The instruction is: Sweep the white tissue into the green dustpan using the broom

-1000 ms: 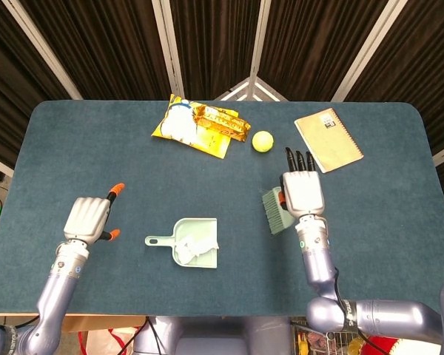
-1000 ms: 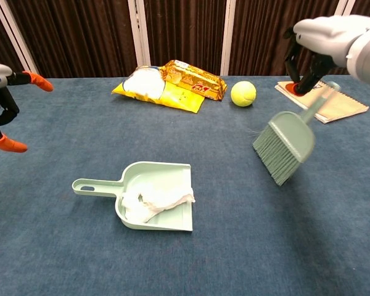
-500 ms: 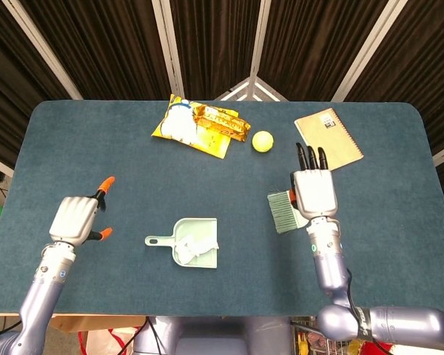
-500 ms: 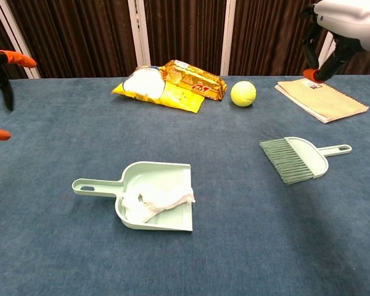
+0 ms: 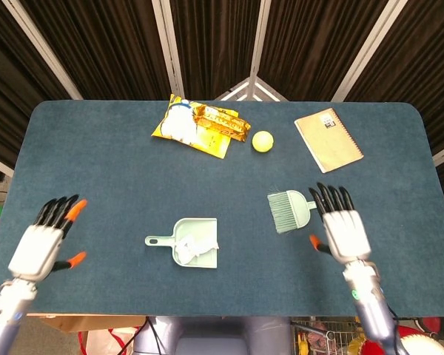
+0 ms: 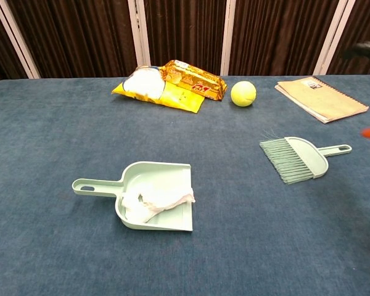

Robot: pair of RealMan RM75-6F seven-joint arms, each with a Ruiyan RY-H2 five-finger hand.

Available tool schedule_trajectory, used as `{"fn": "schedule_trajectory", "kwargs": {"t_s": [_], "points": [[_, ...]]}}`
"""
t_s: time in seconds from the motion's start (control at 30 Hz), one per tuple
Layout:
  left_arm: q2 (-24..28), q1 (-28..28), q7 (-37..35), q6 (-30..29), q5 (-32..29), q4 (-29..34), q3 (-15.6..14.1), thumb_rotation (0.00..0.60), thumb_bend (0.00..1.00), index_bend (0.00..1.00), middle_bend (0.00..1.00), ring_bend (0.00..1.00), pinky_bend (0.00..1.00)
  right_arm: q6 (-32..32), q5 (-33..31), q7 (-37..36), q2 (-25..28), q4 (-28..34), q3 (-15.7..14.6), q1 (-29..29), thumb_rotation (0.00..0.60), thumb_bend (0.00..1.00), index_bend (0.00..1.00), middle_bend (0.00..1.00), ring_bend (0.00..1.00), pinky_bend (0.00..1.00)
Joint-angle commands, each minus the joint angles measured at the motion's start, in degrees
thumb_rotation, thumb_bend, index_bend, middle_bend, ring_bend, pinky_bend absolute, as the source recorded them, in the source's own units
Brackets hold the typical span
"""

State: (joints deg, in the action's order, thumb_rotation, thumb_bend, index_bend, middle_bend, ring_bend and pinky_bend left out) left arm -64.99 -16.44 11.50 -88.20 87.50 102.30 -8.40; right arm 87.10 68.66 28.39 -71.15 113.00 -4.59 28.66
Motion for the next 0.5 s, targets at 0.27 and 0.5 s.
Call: {"fn": "schedule_trajectory", "kwargs": {"t_s": [0.27,0.5], "points": [[1.6,7.6,-5.4,-7.1,7.4,-9.6,-3.6,0.6,0.0,0.0,0.0,0.0,0.02,9.8,17.1,-13.3,3.6,-10.6,-9.7,-14.2,0.6,0.24,0.0,0.0,0.0,0.0],[2.2,9.8,-8.5,-8.0,7.2,-11.1,-2.6,0.6,0.0,0.0,0.0,0.0,0.02,13.7,19.9,-19.5,4.6,-17.3,-8.7,-19.2,0.6,0.24,0.0,0.0,0.0,0.0]]}}
